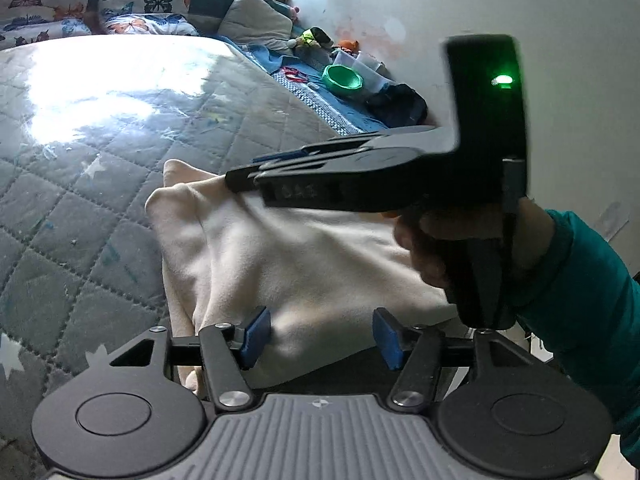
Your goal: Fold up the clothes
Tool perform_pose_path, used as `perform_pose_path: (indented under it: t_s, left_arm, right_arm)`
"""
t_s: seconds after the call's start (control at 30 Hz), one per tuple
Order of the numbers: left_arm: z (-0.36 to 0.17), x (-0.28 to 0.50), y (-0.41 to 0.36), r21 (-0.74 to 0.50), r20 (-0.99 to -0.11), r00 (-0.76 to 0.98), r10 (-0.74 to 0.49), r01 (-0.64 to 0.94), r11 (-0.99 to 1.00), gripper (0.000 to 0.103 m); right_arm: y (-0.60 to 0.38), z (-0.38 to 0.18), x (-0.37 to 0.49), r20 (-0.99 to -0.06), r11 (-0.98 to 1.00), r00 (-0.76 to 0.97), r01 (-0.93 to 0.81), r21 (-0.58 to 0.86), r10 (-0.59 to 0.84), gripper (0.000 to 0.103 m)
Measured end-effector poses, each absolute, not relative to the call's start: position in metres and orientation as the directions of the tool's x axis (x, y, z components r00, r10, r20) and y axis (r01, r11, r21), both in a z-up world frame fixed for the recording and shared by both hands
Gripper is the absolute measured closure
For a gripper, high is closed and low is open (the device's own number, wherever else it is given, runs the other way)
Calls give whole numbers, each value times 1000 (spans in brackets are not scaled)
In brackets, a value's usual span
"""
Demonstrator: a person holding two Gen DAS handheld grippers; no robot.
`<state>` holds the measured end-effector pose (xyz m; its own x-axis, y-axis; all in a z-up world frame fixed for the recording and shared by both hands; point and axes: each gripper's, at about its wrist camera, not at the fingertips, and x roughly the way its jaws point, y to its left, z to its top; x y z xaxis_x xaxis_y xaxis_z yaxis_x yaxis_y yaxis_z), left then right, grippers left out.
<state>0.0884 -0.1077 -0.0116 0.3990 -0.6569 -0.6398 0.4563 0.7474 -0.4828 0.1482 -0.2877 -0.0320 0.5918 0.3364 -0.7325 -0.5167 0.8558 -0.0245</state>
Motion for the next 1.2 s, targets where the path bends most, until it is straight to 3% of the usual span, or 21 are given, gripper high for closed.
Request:
perform_pose_path:
  t_s: [0.37, 0.73, 1.2]
  left_arm:
    - [2, 85, -76, -546, -598, 409, -689, 421, 724, 39]
    - [29, 116, -49, -515, -578, 565, -589, 306, 800, 37]
    - [-12, 149, -86, -483, -649, 530, -546, 267, 834, 48]
  right_arm:
    - [-299, -19, 94, -702, 826, 605, -562, -43, 376, 81]
    - [-280, -35, 65, -638, 821, 661, -566, -78, 395, 81]
    - [-273, -46, 20, -583, 810, 653, -587, 13, 483, 81]
